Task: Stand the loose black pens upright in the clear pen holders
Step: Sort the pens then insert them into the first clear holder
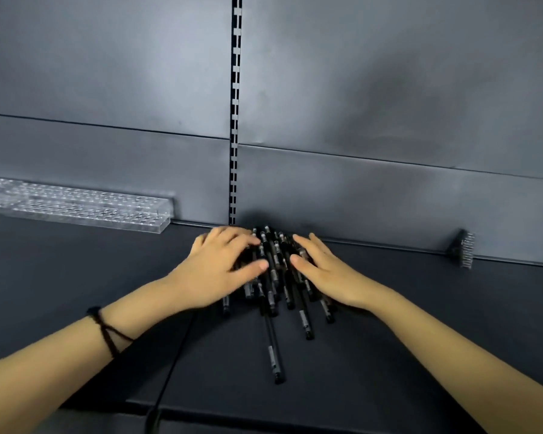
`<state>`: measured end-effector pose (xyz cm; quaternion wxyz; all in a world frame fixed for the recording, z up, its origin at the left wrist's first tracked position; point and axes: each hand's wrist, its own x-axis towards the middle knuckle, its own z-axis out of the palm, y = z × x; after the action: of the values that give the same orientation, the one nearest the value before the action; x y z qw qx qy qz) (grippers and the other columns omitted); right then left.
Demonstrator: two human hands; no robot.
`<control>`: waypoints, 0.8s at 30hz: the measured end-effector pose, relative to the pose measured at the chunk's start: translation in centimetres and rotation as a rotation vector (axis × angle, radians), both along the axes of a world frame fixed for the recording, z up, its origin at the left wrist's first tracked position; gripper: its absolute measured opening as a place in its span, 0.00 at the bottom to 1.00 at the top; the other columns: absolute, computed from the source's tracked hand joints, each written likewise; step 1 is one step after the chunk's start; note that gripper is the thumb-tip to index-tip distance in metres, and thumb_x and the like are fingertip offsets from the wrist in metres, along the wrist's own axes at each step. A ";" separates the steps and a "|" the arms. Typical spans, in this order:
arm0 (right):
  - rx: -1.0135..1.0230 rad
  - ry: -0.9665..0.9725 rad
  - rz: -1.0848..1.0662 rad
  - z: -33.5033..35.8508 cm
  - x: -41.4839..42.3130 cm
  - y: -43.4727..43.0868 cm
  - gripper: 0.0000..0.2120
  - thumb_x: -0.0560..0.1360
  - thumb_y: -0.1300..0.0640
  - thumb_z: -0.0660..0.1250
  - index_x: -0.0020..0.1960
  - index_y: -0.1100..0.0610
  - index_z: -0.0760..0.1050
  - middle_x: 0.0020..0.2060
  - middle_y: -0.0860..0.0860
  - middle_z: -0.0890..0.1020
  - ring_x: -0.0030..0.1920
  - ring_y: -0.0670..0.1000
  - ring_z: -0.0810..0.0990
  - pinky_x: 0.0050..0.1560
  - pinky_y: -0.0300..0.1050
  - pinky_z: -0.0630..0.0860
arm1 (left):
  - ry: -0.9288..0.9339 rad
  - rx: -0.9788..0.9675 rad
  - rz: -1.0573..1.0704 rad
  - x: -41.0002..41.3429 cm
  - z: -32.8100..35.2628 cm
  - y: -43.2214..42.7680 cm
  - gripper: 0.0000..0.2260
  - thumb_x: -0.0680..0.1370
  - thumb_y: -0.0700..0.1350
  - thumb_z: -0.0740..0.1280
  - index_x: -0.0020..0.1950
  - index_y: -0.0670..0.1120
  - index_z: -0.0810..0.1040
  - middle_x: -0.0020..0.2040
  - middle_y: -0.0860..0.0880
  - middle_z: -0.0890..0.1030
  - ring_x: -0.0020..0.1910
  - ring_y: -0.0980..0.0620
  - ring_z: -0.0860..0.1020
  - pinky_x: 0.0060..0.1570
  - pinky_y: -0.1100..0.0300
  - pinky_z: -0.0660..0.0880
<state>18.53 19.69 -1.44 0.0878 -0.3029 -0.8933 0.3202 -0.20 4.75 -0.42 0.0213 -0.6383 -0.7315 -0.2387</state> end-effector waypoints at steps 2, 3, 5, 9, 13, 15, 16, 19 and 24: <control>0.097 -0.059 0.057 -0.4 0.7 0.0 0.35 0.73 0.28 0.48 0.77 0.38 0.48 0.78 0.42 0.39 0.78 0.49 0.42 0.78 0.54 0.47 | 0.108 -0.221 -0.145 2.9 0.6 -3.2 0.44 0.66 0.80 0.46 0.77 0.60 0.57 0.78 0.59 0.52 0.77 0.57 0.45 0.74 0.53 0.41; 0.151 -0.090 0.078 -0.7 0.8 -0.1 0.35 0.73 0.29 0.46 0.77 0.39 0.48 0.78 0.42 0.39 0.78 0.49 0.41 0.77 0.55 0.46 | 0.175 -0.315 -0.188 4.0 0.5 -4.3 0.45 0.65 0.80 0.47 0.79 0.60 0.50 0.79 0.60 0.43 0.77 0.57 0.37 0.74 0.52 0.35; 0.241 -0.133 0.091 -1.3 0.5 -0.5 0.31 0.77 0.33 0.45 0.78 0.40 0.47 0.78 0.43 0.40 0.78 0.49 0.40 0.77 0.55 0.43 | 0.264 -0.436 -0.231 5.7 0.0 -5.0 0.48 0.66 0.79 0.51 0.79 0.59 0.39 0.76 0.58 0.32 0.75 0.56 0.28 0.73 0.49 0.29; 0.273 -0.125 0.048 -1.4 -0.6 -1.1 0.27 0.80 0.38 0.43 0.78 0.42 0.47 0.79 0.45 0.43 0.78 0.50 0.41 0.77 0.54 0.41 | 0.267 -0.446 -0.225 5.3 -1.2 -3.1 0.49 0.68 0.78 0.55 0.78 0.57 0.34 0.76 0.55 0.30 0.74 0.53 0.27 0.72 0.46 0.27; 0.245 -0.123 0.013 -1.6 -1.7 -0.6 0.26 0.81 0.39 0.44 0.78 0.43 0.48 0.79 0.47 0.44 0.78 0.53 0.41 0.77 0.54 0.42 | 0.333 -0.456 -0.258 3.5 -1.4 -2.5 0.47 0.69 0.77 0.53 0.78 0.57 0.36 0.77 0.55 0.30 0.73 0.56 0.25 0.73 0.49 0.29; 0.207 -0.086 -0.004 -1.6 -2.1 -0.4 0.26 0.82 0.40 0.45 0.78 0.43 0.49 0.79 0.47 0.45 0.78 0.53 0.41 0.77 0.53 0.43 | 0.371 -0.419 -0.241 2.6 -1.6 -2.8 0.44 0.71 0.76 0.52 0.78 0.57 0.37 0.77 0.55 0.31 0.73 0.56 0.25 0.72 0.53 0.27; 0.184 -0.064 -0.016 -1.7 -2.3 -0.3 0.26 0.82 0.40 0.46 0.78 0.44 0.50 0.79 0.47 0.46 0.78 0.53 0.41 0.77 0.53 0.43 | 0.377 -0.390 -0.222 1.9 -1.6 -3.0 0.43 0.72 0.76 0.51 0.78 0.58 0.37 0.77 0.55 0.32 0.73 0.56 0.25 0.71 0.54 0.27; 0.132 0.008 -0.057 -1.7 -2.9 0.0 0.26 0.82 0.40 0.49 0.78 0.46 0.53 0.79 0.48 0.48 0.78 0.51 0.44 0.77 0.53 0.46 | 0.261 -0.375 -0.183 -0.7 -1.6 -3.3 0.43 0.68 0.78 0.51 0.77 0.63 0.38 0.77 0.57 0.31 0.72 0.58 0.24 0.70 0.54 0.27; 0.126 0.003 -0.066 -1.9 -3.7 0.1 0.28 0.81 0.39 0.50 0.78 0.46 0.53 0.79 0.48 0.48 0.78 0.53 0.43 0.77 0.54 0.47 | -0.052 -0.042 0.158 -4.4 -0.8 -3.2 0.45 0.63 0.82 0.42 0.77 0.64 0.51 0.80 0.56 0.47 0.78 0.55 0.40 0.76 0.47 0.41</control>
<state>14.85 19.76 -3.32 0.1186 -0.3255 -0.9011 0.2606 -4.57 1.58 -1.26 0.0075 -0.5724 -0.7848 -0.2375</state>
